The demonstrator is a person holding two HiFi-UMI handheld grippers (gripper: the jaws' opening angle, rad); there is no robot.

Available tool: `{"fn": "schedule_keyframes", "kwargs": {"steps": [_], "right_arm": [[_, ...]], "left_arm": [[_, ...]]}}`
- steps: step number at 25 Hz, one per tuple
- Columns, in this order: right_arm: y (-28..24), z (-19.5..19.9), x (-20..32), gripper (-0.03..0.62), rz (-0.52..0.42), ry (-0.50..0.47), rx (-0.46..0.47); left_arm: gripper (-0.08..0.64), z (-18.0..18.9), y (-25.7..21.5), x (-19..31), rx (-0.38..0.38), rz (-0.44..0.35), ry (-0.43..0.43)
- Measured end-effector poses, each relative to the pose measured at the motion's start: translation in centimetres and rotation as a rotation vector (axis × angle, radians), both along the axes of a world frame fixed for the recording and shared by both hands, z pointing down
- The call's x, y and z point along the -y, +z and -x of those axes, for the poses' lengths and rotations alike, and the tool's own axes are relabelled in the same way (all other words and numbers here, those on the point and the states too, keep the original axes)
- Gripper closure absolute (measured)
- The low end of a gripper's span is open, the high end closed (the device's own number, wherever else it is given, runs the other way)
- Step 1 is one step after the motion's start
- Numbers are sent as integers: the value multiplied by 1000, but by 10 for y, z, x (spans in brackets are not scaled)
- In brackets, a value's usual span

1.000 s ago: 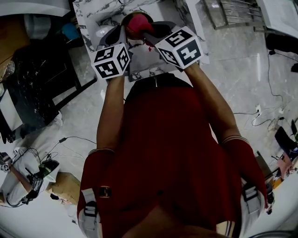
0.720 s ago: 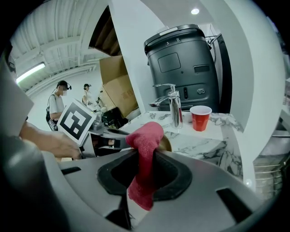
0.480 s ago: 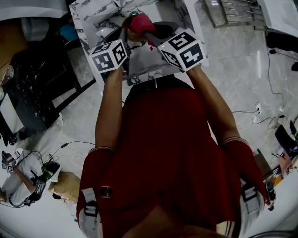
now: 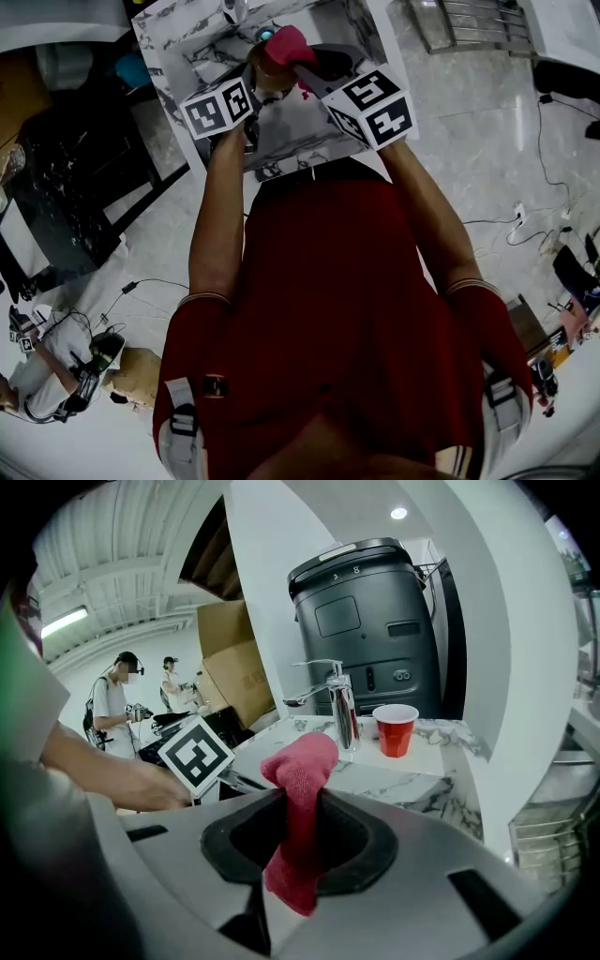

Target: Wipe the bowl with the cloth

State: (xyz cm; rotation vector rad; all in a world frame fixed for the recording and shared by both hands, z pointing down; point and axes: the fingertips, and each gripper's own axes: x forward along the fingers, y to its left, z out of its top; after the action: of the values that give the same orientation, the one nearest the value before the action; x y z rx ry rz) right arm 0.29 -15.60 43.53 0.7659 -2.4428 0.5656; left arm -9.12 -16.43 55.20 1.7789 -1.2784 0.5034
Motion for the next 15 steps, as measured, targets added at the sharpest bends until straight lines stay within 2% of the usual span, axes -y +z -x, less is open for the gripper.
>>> {"fn": "schedule_keyframes", "kwargs": {"steps": [9, 15], "right_arm": [[1, -3, 5, 511, -4, 14, 3], [1, -5, 5, 510, -4, 20, 2]], "left_arm": [[545, -1, 30, -3, -24, 94, -10], [545, -2, 40, -5, -72, 131, -35]]}}
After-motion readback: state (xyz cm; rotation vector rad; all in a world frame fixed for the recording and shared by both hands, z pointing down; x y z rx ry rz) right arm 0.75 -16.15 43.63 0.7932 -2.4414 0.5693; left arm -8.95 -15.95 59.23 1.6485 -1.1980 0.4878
